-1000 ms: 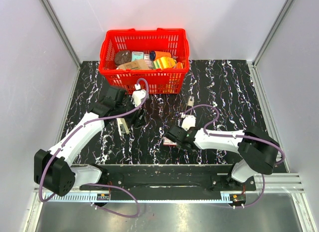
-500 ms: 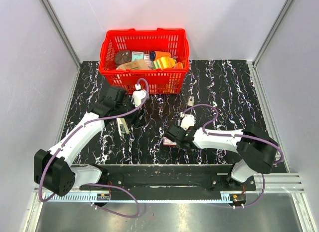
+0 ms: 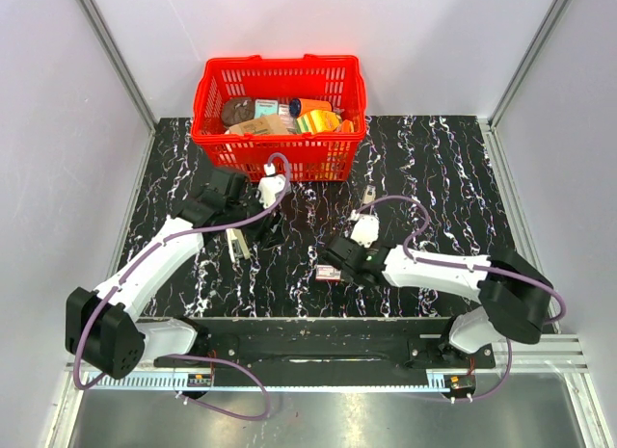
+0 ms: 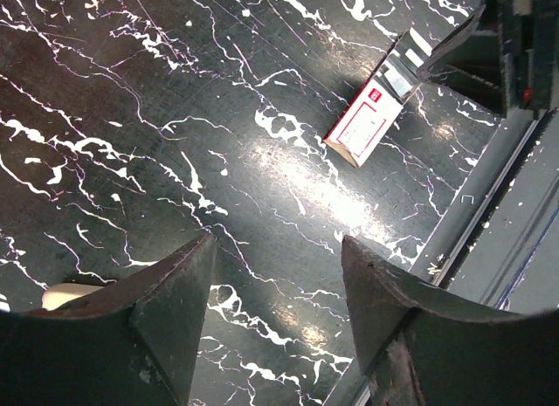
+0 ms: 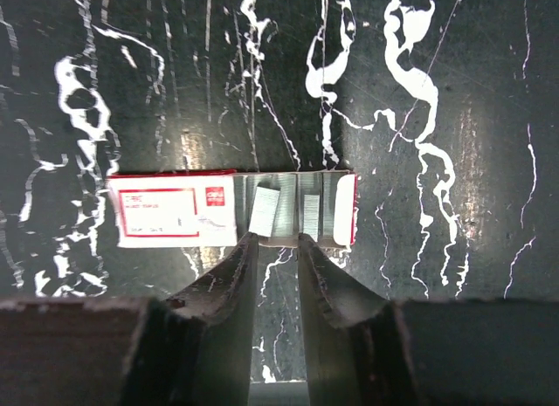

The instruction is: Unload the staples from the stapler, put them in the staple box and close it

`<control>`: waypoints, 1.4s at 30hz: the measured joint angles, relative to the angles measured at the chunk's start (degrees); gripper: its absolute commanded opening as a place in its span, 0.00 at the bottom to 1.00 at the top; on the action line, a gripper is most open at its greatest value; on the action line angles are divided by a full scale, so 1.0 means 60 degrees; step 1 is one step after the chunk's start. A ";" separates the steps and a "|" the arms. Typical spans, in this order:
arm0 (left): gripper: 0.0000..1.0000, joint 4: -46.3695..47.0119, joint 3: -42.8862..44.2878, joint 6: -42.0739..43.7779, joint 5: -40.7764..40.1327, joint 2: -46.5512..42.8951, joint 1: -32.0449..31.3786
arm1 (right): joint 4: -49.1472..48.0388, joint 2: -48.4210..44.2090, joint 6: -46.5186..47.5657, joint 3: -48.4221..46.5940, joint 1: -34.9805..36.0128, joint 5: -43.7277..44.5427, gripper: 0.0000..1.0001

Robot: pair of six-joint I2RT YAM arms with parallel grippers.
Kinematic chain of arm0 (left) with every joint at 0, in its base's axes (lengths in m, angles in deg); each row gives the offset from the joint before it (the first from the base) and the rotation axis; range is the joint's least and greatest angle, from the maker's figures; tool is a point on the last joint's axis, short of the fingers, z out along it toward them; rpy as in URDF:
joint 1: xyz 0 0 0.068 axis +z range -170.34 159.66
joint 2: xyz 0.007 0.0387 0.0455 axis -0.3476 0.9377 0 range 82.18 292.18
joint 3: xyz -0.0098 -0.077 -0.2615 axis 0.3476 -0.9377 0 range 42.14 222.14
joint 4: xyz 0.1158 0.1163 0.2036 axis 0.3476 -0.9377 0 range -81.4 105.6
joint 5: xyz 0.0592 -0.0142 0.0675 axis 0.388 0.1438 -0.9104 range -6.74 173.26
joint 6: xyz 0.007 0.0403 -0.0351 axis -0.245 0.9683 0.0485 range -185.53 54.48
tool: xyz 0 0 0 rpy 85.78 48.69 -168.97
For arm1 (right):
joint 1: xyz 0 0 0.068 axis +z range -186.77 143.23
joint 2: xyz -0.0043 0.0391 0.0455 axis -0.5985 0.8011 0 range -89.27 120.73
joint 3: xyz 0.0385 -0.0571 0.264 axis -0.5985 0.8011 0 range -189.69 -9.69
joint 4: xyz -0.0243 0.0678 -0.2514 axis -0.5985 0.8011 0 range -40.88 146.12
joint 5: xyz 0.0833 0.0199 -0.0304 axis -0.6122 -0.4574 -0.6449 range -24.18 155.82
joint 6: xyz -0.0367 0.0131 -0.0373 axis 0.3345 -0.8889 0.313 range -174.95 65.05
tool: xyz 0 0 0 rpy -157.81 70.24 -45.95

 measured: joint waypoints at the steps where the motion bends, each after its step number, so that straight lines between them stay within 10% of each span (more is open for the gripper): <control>1: 0.64 0.0000 0.0000 0.0000 -0.0004 0.0000 -0.0011 | 0.0000 -0.0157 0.0007 -0.0004 -0.0004 0.0004 0.28; 42: 0.63 0.0903 -0.0667 0.0685 -0.0718 0.1202 -0.0801 | -0.1290 -0.0142 0.0106 0.0965 -0.0488 -0.0120 0.08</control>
